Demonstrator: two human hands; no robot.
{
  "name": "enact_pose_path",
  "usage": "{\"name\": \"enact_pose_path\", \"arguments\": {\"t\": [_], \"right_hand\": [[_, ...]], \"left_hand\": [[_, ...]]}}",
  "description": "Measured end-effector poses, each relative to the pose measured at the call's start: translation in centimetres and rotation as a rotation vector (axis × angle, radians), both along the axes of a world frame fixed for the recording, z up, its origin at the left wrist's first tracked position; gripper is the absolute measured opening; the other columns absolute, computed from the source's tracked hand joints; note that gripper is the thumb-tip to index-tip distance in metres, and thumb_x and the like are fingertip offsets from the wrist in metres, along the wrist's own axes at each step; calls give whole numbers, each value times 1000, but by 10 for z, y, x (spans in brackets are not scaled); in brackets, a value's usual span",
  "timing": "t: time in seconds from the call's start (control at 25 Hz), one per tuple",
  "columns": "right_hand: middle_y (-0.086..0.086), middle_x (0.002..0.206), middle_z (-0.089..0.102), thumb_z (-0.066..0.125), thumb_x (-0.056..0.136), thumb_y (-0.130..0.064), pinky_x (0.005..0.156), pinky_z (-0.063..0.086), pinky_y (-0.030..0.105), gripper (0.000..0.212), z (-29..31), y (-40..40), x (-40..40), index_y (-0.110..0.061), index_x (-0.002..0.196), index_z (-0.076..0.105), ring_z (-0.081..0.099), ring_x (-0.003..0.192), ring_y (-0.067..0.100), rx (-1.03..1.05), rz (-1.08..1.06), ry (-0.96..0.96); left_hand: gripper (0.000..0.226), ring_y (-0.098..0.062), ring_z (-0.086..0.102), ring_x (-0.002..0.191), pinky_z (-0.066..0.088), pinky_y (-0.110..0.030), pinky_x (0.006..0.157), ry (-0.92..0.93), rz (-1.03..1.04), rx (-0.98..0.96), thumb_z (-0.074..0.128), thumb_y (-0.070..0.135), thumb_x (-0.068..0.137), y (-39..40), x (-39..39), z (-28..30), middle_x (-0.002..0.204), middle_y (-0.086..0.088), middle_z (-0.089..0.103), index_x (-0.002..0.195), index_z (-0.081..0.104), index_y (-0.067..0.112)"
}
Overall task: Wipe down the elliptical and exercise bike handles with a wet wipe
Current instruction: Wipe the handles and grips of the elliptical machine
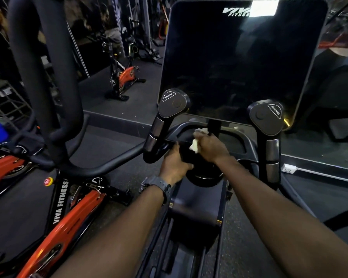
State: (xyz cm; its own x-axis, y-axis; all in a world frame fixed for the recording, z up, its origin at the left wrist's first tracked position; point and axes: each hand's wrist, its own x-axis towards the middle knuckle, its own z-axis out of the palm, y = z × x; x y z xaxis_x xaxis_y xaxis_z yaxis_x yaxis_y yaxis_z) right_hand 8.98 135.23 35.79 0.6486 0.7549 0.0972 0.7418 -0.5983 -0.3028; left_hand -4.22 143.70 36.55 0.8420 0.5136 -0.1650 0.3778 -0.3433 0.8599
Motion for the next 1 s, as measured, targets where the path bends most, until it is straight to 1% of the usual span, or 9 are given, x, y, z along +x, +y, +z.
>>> {"name": "enact_pose_path", "arguments": {"t": [0.16, 0.32, 0.4, 0.48, 0.6, 0.76, 0.84, 0.88, 1.0], "right_hand": [[15, 120, 67, 58, 90, -24, 85, 52, 40, 37, 3, 23, -12, -25, 127, 63, 65, 104, 37, -17, 54, -45], [13, 84, 72, 62, 86, -23, 67, 55, 33, 16, 5, 25, 22, -14, 87, 74, 70, 81, 31, 188, -269, 36], [9, 71, 67, 65, 84, -18, 60, 47, 27, 16, 3, 40, 17, -15, 68, 65, 66, 69, 23, 243, -195, 156], [7, 73, 69, 66, 81, -23, 62, 51, 30, 14, 1, 52, 8, -12, 72, 67, 68, 72, 19, 242, -103, 219], [3, 82, 72, 62, 79, -24, 70, 54, 30, 12, 4, 54, 24, -21, 84, 73, 68, 80, 21, 224, -206, 178], [-5, 93, 74, 70, 80, -14, 76, 49, 24, 14, 3, 53, 33, -22, 90, 77, 68, 89, 12, 296, 1, 199], [-7, 86, 69, 72, 84, -20, 72, 41, 21, 11, 6, 54, 34, -19, 93, 77, 62, 84, 7, 331, -113, 315], [-6, 82, 68, 72, 83, -21, 69, 39, 21, 9, 6, 56, 32, -17, 89, 77, 60, 79, 8, 357, -136, 308], [-2, 79, 75, 76, 78, -14, 69, 47, 25, 3, 5, 60, 27, -16, 78, 79, 66, 74, 8, 379, 106, 245]], "left_hand": [[79, -20, 59, 117, 49, -33, 99, 4, 31, 41, 79, 5, 70, 4, 4, -9, 125, 0, 62, 140, 43, 18], [93, -20, 49, 130, 42, -38, 109, 41, 21, 54, 85, 16, 70, 7, 4, -8, 138, 2, 53, 147, 35, 19], [91, -22, 48, 131, 43, -36, 107, 49, 23, 124, 85, 20, 70, 6, 3, -4, 141, -3, 52, 147, 36, 19], [85, -23, 47, 131, 41, -29, 103, 56, -7, 172, 83, 21, 73, 7, 3, -1, 141, -5, 51, 145, 38, 19], [78, -23, 36, 141, 32, -29, 110, 88, -126, 286, 76, 25, 82, 10, 6, 8, 153, -5, 39, 149, 36, 19], [70, -25, 29, 145, 26, -35, 118, 201, -229, 462, 61, 38, 92, 9, 8, 9, 157, -8, 32, 151, 32, 15], [76, -23, 16, 150, 16, -35, 122, 231, -266, 536, 55, 41, 95, 10, 8, 6, 163, -7, 18, 156, 20, 13], [76, -24, 17, 150, 16, -36, 122, 250, -273, 551, 53, 43, 95, 10, 8, 5, 163, -8, 17, 156, 18, 14], [69, -27, 33, 143, 29, -41, 117, 275, -264, 554, 51, 50, 94, 12, 8, 2, 157, -6, 32, 152, 27, 21]]}}
